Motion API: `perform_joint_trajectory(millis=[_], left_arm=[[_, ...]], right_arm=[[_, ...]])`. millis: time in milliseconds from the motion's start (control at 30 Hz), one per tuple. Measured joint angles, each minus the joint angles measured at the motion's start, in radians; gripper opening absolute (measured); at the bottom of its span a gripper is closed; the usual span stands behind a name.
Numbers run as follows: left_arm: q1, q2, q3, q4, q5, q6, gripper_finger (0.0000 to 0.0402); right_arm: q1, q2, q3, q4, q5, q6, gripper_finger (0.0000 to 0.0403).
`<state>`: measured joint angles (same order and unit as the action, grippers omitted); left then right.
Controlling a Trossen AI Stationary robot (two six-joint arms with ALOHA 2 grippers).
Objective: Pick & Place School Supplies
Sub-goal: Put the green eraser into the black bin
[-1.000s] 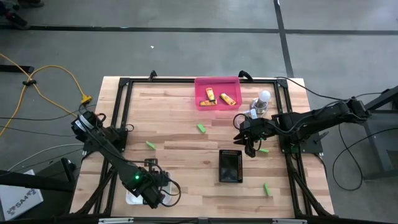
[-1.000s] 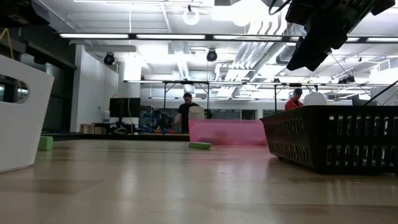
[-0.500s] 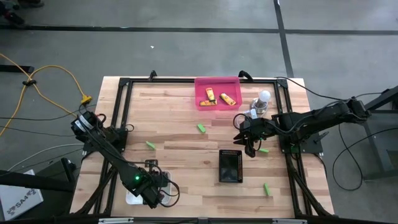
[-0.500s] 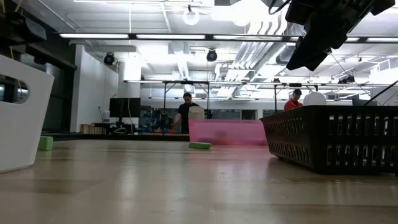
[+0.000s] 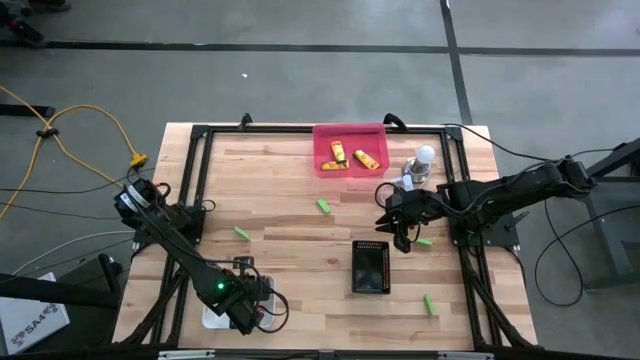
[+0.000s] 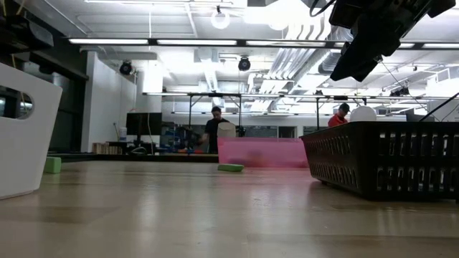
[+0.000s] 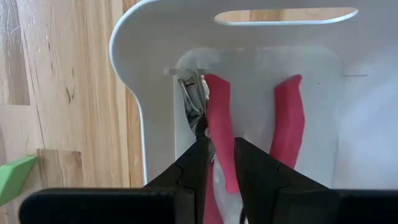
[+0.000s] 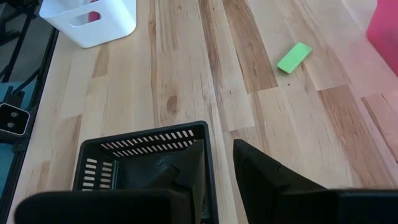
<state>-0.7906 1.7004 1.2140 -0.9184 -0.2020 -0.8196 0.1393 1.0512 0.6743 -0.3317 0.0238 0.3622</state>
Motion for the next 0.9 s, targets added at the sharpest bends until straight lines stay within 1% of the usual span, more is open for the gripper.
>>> perform_joint_trajectory(millis=[267, 500, 800, 900], left_arm=[[0.0, -0.011, 0.0, -0.005, -0.014, 0.0, 0.0072], [0.011, -0.076, 0.0, -0.038, -0.031, -0.023, 0.0072], [0.05, -0.167, 0.0, -0.1, -0.066, -0.018, 0.0072], [0.08, -0.19, 0.0, -0.125, -0.066, 0.034, 0.0072]], right_arm=[[0.0, 0.0, 0.0, 0.0, 0.0, 0.0, 0.0074], [0.0, 0.0, 0.0, 0.001, 0.0, 0.0, 0.0074], [0.0, 0.0, 0.0, 0.001, 0.0, 0.0, 0.0074], [0.0, 0.0, 0.0, 0.001, 0.0, 0.0, 0.0074]])
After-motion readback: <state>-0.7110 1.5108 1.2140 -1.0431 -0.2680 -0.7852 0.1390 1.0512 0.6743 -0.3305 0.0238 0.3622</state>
